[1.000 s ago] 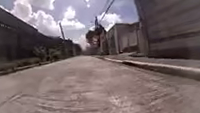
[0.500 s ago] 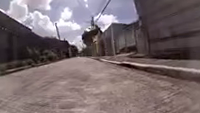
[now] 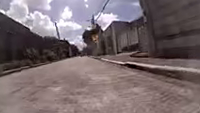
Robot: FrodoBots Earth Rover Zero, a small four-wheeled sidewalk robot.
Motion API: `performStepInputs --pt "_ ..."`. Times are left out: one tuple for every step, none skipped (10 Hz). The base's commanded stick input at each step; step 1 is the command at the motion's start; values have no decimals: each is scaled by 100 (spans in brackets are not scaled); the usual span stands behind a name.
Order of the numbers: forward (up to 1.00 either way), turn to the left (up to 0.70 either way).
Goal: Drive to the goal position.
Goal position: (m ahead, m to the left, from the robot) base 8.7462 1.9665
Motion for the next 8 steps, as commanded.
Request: performStepInputs --pt "85 0" --pt "85 0" --pt "85 0" --pt "85 0" --pt "85 0" --pt "85 0" --pt "85 0" --pt "85 0"
